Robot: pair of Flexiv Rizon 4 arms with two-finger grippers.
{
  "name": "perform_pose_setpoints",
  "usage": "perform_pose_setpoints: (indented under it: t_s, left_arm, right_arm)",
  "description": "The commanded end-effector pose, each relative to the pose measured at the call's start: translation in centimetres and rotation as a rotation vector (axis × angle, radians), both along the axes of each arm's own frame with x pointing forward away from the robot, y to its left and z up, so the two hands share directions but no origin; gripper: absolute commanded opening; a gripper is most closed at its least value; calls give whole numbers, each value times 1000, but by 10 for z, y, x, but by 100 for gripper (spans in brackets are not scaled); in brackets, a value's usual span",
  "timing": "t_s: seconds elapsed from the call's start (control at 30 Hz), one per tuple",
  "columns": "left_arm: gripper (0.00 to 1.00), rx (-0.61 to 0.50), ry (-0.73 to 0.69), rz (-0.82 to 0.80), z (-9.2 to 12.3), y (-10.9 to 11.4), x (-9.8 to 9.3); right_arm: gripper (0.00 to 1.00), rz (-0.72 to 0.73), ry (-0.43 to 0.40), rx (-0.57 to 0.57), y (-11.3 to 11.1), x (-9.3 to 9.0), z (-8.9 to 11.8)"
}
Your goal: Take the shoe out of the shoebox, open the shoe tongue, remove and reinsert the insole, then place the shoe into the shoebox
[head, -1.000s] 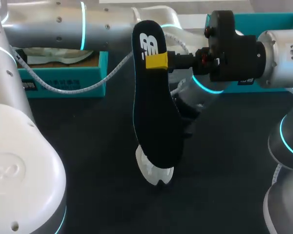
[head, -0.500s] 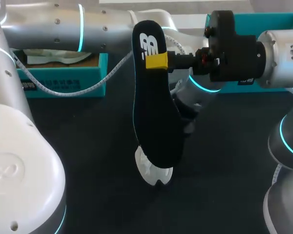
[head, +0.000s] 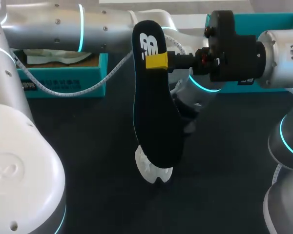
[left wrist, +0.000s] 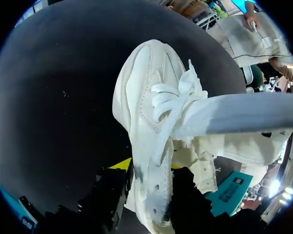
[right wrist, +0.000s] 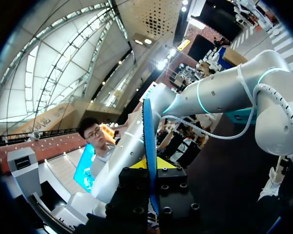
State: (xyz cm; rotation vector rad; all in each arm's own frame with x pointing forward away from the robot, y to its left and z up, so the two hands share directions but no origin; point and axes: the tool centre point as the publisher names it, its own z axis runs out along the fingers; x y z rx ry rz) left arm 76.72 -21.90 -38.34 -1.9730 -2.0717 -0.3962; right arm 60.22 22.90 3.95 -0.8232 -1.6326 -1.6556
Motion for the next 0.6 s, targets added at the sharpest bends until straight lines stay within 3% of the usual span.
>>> perform_pose_setpoints:
  t_s: [0.03, 0.37, 0.6]
  left_arm:
    - [100, -45, 16, -12, 8, 7, 2]
    - [100, -210, 6, -1, 43, 8, 9]
    - [100, -334, -48, 4, 81, -5, 21]
  right_arm:
    - [0, -2, 1, -1, 4, 0, 0]
    - [0, -2, 1, -1, 4, 0, 0]
    - [0, -2, 1, -1, 4, 0, 0]
